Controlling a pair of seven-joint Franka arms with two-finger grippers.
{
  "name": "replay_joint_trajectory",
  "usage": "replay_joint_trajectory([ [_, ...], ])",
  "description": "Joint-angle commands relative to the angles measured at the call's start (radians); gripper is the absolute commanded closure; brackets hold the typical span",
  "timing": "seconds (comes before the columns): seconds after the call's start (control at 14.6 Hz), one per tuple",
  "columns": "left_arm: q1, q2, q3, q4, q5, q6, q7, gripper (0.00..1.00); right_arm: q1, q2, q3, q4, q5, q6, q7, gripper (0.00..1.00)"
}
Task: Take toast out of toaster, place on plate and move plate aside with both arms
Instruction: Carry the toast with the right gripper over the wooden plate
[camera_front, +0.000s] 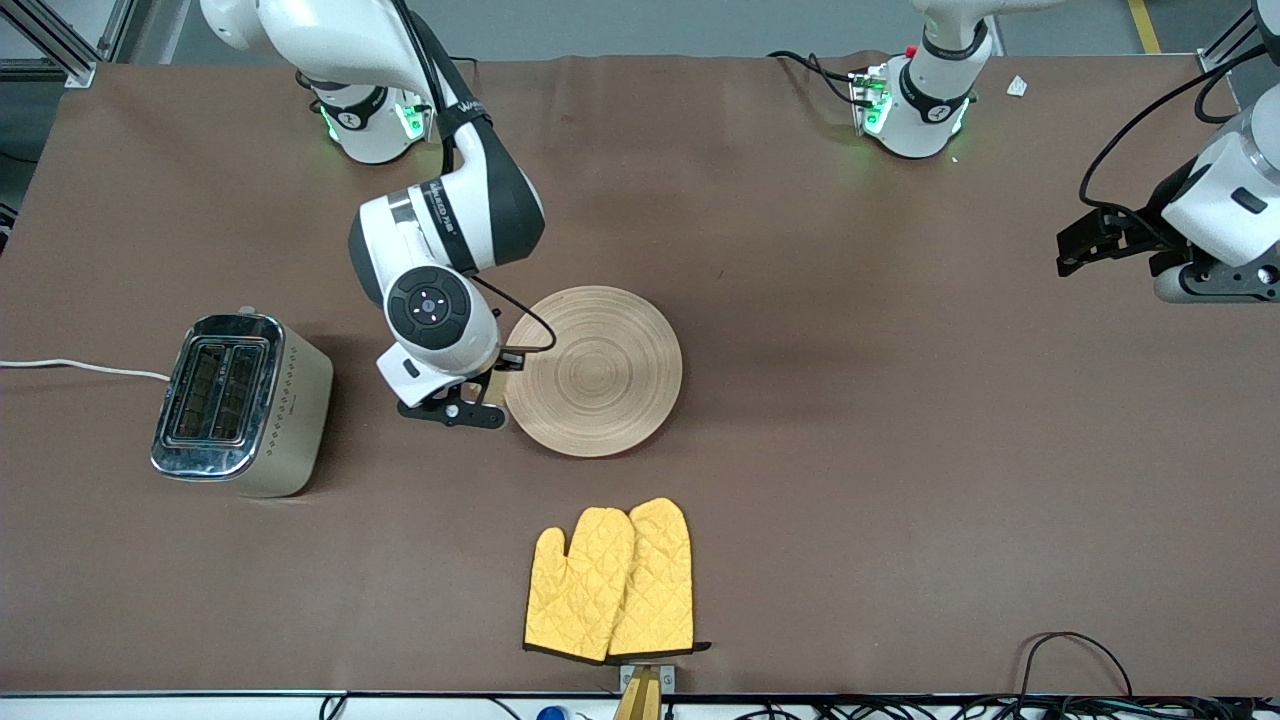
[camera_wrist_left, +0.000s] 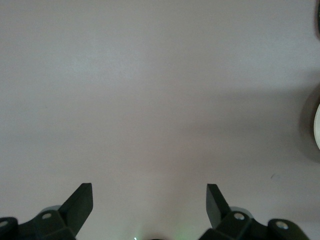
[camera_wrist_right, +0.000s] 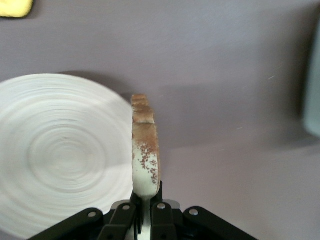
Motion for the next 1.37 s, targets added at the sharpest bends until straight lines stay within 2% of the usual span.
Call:
replay_joint_trajectory([
  [0.0, -0.003, -0.003, 0.001, 0.006, 0.005, -0.009, -0.004, 0.0, -0.012, -0.02, -0.008, -0.08, 0.199, 0.079, 0.024, 0.91],
  [0.21, -0.004, 0.0, 0.001, 0.006, 0.005, -0.009, -0.005, 0.0, 0.007, -0.022, 0.013, -0.196, 0.301, 0.264, 0.017, 0.91],
  [0.34, -0.004, 0.001, 0.001, 0.006, 0.005, -0.009, -0.005, 0.0, 0.005, -0.02, 0.03, -0.227, 0.425, 0.343, -0.015, 0.91],
  [0.48, -0.006, 0.001, 0.001, 0.004, 0.005, -0.009, -0.007, 0.0, -0.001, -0.02, 0.03, -0.239, 0.561, 0.354, -0.084, 0.91],
  [0.69, -0.011, 0.006, -0.001, 0.006, 0.003, -0.009, -0.01, 0.0, -0.019, -0.02, 0.03, -0.239, 0.704, 0.352, -0.087, 0.91],
  [0.82, -0.011, 0.006, -0.005, 0.006, 0.003, -0.009, -0.01, 0.0, -0.023, -0.019, 0.028, -0.241, 0.732, 0.349, -0.092, 0.91],
  [0.89, -0.011, 0.006, -0.005, 0.006, 0.003, -0.009, -0.01, 0.0, -0.01, -0.017, 0.027, -0.252, 0.732, 0.355, -0.097, 0.86],
  [0.96, -0.009, 0.006, -0.007, 0.004, 0.003, -0.009, -0.01, 0.0, -0.006, -0.011, 0.027, -0.264, 0.726, 0.355, -0.106, 0.69],
  [1.03, -0.011, 0.006, -0.007, 0.004, 0.003, -0.009, -0.01, 0.0, -0.009, -0.002, 0.027, -0.266, 0.724, 0.352, -0.11, 0.37],
  [1.17, -0.011, 0.006, -0.007, 0.006, 0.003, -0.009, -0.01, 0.0, -0.007, 0.001, 0.024, -0.266, 0.677, 0.351, -0.115, 0.0],
  [1.3, -0.009, 0.006, -0.008, 0.004, 0.002, -0.009, -0.01, 0.0, -0.015, -0.002, 0.024, -0.25, 0.527, 0.346, -0.114, 0.0],
])
